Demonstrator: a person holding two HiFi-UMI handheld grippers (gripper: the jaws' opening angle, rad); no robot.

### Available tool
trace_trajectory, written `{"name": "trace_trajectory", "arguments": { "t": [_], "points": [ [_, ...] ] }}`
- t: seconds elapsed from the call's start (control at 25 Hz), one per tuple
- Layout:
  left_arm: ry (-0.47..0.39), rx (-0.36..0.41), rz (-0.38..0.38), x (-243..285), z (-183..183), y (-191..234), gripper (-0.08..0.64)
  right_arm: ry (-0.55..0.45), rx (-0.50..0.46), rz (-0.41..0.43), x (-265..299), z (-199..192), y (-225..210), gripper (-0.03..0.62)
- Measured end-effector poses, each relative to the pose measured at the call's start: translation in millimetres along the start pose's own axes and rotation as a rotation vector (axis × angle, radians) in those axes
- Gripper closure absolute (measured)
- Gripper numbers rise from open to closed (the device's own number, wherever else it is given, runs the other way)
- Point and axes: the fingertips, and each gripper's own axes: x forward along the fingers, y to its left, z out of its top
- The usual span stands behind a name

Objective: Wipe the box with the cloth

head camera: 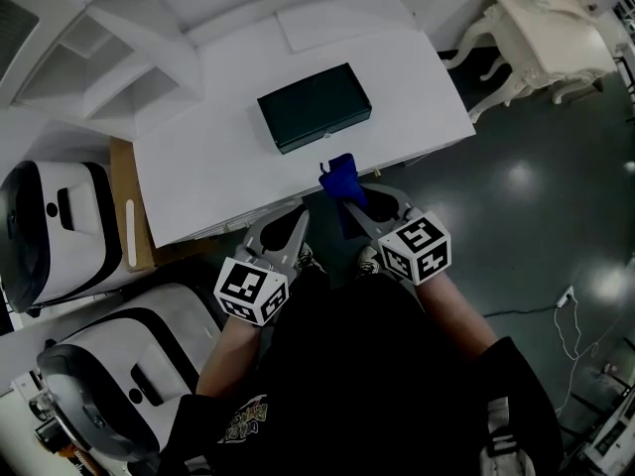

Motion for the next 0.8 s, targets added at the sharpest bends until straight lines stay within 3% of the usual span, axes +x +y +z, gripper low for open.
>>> {"name": "trace_trajectory", "arguments": {
  "t": [0.8],
  "points": [
    [-0.027,-0.047,0.078,1,-9,-13,0.560,0.037,-0.042,0.067,-10,-8,-7,0.469]
  ]
}}
